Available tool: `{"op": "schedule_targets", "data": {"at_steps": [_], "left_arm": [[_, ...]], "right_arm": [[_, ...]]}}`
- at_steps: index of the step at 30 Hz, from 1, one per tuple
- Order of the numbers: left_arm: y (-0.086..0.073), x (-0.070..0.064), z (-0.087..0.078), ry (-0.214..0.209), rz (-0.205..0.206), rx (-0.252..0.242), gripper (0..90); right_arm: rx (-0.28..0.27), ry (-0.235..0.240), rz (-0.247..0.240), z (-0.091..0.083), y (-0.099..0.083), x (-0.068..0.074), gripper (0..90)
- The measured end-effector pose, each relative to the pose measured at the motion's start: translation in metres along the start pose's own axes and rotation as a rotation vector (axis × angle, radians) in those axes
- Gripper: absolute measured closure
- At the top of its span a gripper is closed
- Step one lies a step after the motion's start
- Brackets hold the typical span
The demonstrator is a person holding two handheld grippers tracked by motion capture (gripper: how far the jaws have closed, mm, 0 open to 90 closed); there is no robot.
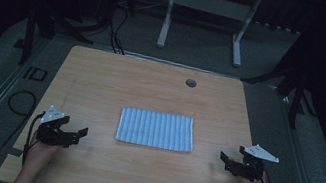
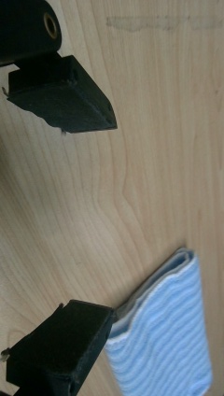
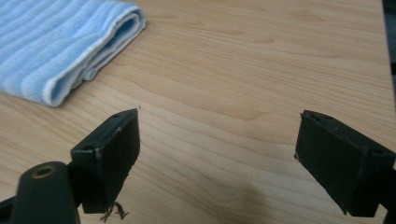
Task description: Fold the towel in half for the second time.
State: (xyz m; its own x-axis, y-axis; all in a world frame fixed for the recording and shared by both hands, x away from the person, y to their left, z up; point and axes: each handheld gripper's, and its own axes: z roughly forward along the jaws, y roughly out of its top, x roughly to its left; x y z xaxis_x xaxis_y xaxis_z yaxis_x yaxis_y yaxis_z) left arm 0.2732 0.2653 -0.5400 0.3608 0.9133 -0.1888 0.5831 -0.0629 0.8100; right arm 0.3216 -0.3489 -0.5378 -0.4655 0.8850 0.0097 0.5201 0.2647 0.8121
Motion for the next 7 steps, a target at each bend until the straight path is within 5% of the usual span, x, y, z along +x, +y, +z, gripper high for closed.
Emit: {"op": "schedule_targets", "data": {"at_steps": [7], "left_arm": [[-0.0040, -0.0039, 0.0016, 0.014, 0.020, -0.008, 9.6]], "right_arm": [[0.012, -0.016, -0.027, 0.0022, -0.0032, 0.0017, 13.7]]}}
